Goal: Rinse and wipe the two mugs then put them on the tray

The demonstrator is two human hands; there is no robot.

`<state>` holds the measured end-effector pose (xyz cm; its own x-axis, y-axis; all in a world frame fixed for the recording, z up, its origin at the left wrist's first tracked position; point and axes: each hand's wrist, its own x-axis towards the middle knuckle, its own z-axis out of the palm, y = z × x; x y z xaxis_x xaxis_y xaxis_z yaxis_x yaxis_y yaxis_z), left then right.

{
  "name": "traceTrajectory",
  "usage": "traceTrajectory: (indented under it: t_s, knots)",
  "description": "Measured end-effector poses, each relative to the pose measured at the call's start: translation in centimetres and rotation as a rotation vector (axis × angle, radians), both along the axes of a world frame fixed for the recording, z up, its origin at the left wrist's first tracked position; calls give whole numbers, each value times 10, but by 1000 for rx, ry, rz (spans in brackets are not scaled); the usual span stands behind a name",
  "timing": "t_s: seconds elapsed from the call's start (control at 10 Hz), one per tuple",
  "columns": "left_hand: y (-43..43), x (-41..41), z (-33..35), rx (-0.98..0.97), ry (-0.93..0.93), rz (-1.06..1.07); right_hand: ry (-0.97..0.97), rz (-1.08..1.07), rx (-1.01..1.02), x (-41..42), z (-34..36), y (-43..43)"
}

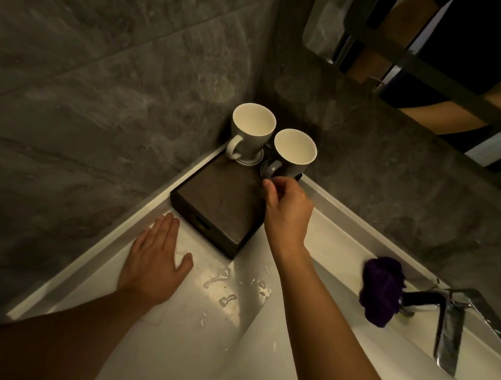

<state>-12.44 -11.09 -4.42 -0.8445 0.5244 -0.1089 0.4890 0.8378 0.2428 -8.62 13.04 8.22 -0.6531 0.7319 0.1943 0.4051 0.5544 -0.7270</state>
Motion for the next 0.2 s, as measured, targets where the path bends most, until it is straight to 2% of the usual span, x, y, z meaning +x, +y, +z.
traceTrajectory:
  t_s: [0.2]
  knots:
    - [-1, -1, 6, 45, -63, -24, -135, 28, 1, 65, 2, -7]
